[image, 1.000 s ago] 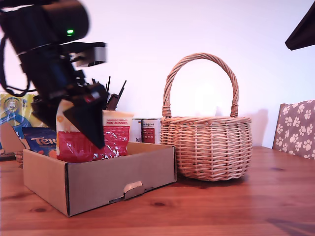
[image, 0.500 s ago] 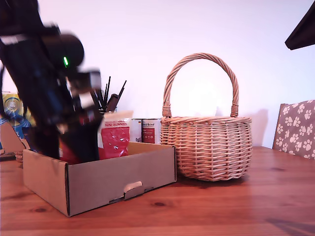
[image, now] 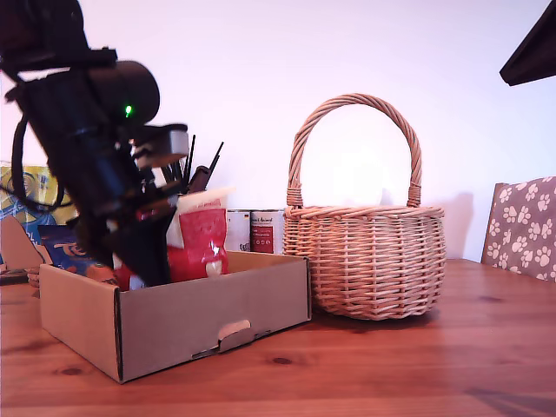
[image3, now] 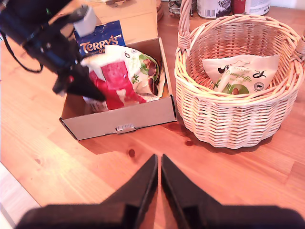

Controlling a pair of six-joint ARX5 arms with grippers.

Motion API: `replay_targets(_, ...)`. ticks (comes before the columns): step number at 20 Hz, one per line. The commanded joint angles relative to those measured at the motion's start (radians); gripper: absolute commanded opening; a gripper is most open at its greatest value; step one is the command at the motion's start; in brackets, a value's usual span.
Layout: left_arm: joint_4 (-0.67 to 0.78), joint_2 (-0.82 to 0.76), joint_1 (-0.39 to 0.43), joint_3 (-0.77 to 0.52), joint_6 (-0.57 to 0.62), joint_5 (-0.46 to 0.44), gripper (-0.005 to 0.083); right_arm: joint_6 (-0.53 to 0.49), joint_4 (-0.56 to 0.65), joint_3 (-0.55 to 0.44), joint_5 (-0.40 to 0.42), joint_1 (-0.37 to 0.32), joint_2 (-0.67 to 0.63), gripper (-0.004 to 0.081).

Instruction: Move the bags of Easter eggs from the cardboard box on the left into the woven basket on the right side.

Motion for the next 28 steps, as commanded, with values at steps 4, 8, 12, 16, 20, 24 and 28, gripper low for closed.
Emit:
replay_targets(4, 0.031, -0.166, -0.024, 0.079, -0.033, 0.129, -0.0020, 0.000, 0.009, 0.011, -0.003, -0.002, 0.000, -0.0013)
replay_targets(8, 0.253, -0.182, -0.116, 0.092, -0.187, 0.238, -0.0017, 0.000, 0.011, 0.011, -0.003, -0.002, 0.000, -0.0013)
replay_targets(12, 0.455, -0.147, -0.188, 0.093, -0.246, 0.232, -0.0013, 0.000, 0.013, 0.011, -0.003, -0.002, 0.006, -0.0013)
replay_targets(16, 0.519, -0.146, -0.186, 0.093, -0.292, 0.230, -0.0013, 0.000, 0.017, 0.011, -0.003, -0.002, 0.011, -0.0013)
replay_targets(20, 0.653, -0.092, -0.213, 0.094, -0.341, 0.226, -0.0013, 0.000, 0.017, 0.011, -0.003, -0.002, 0.013, -0.0013)
replay_targets(24, 0.747, 0.020, -0.252, 0.138, -0.373, 0.172, -0.0013, 0.000, 0.016, 0.011, -0.003, -0.002, 0.013, -0.0013)
replay_targets(28, 0.749, 0.168, -0.272, 0.274, -0.372, 0.123, -0.0013, 0.000, 0.016, 0.011, -0.003, -0.002, 0.013, -0.0013)
